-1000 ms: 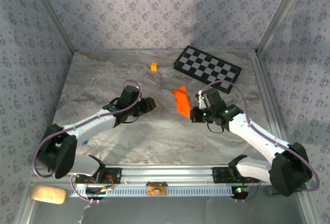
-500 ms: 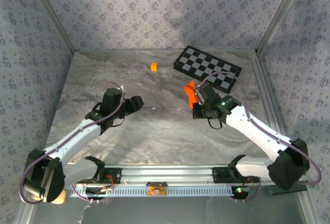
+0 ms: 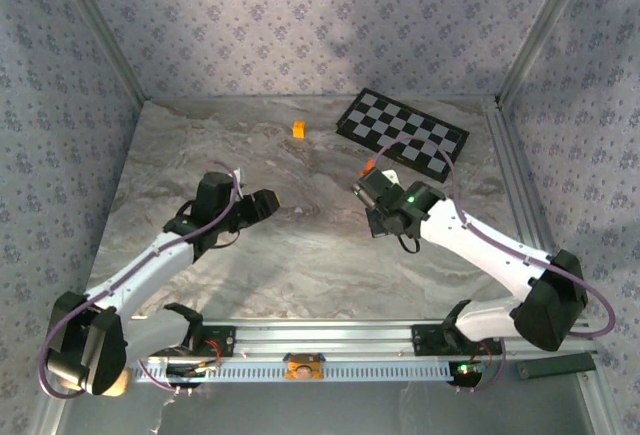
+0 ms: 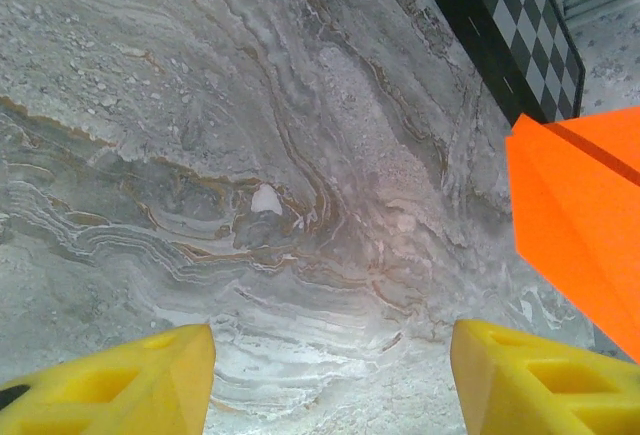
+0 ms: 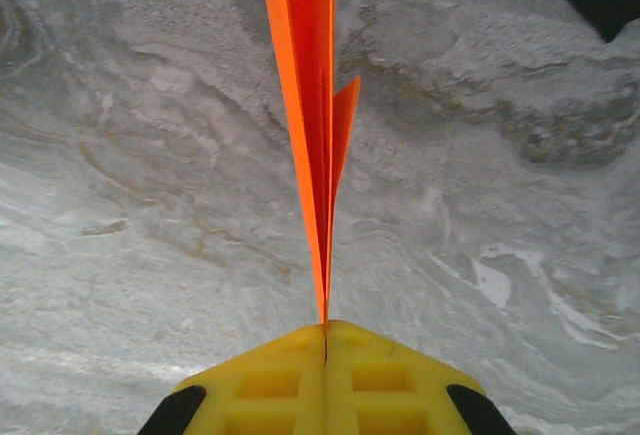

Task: Fold a paper plane with a square sheet of paper (pick it up from the middle)
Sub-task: Turn over the paper at the center of the table.

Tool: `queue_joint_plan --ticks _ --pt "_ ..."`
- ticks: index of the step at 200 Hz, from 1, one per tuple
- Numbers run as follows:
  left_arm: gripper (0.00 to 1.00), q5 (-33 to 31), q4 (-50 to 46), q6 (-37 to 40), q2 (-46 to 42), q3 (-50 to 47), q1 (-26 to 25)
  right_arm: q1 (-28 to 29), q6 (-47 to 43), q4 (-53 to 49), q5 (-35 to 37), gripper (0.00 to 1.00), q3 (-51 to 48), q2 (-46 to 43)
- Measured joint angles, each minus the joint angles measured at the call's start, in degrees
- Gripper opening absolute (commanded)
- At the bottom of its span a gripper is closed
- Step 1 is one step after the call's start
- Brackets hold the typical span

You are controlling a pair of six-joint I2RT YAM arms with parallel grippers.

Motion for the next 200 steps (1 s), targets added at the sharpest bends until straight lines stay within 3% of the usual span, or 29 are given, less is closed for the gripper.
queue_joint_plan --ticks 45,120,152,200 --pt "0.63 2.05 -0.07 -0.20 1.44 0.00 1.95 4.92 -2.01 -4.39 8.90 0.00 6.86 6.86" --pt "0.64 5.46 -2.47 -0.15 1.03 -0.02 6.86 15.78 1.46 -19.10 20.87 0.00 22.53 33.46" --pt "0.64 6.14 -3.87 -0.20 -1.92 -0.70 10.08 20.24 3.13 -21.40 20.57 0.00 23.78 39.67" --pt "0.66 6.14 -6.43 -0.20 -4.83 -1.64 13.42 21.20 2.29 -14.58 13.94 0.04 19.19 37.51"
